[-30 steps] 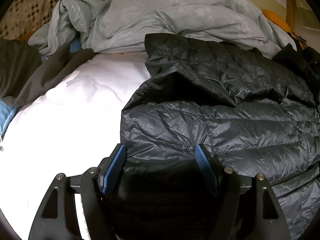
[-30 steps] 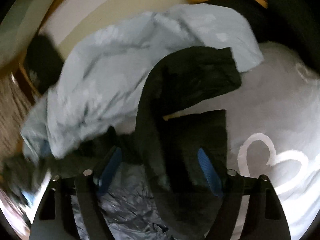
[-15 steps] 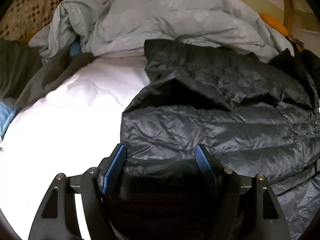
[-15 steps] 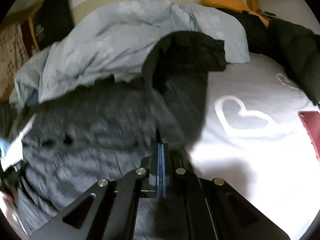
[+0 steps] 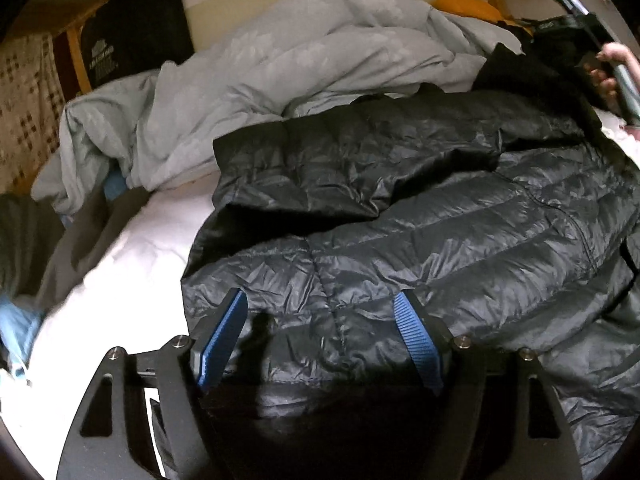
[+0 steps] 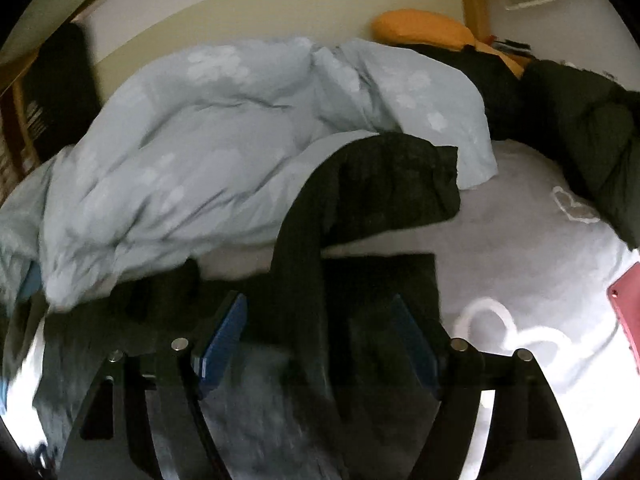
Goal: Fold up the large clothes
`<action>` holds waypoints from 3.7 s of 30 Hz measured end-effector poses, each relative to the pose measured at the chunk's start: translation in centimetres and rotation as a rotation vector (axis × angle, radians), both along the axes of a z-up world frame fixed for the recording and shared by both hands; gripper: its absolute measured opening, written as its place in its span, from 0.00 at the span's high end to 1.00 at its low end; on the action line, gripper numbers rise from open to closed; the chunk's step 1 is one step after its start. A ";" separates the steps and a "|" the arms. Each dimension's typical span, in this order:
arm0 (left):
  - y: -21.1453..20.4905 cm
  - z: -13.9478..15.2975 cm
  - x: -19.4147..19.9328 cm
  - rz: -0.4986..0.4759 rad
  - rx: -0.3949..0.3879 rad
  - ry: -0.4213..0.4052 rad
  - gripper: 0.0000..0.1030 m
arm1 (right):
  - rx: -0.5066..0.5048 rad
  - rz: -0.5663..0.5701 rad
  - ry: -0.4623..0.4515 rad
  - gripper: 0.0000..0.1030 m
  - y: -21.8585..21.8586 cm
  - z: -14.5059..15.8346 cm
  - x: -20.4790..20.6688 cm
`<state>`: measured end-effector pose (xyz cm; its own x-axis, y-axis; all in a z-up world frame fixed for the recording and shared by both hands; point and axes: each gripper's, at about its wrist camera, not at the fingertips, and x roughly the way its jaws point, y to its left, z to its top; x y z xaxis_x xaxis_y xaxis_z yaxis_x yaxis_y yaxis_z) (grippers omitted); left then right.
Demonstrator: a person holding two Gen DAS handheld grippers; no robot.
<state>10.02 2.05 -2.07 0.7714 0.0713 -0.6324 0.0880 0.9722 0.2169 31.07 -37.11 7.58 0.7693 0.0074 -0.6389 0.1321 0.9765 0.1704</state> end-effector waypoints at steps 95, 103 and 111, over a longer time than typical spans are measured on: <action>-26.0 9.7 -1.2 -0.456 -0.073 -0.017 0.19 | 0.094 -0.435 -0.128 0.14 -9.8 1.6 -26.3; -34.9 7.2 7.7 -0.438 -0.034 0.129 0.19 | 0.049 -0.453 -0.139 0.14 -11.8 2.3 -26.5; -34.1 4.4 10.3 -0.324 0.093 0.134 0.46 | 0.072 -0.337 -0.068 0.14 -10.7 1.3 -25.1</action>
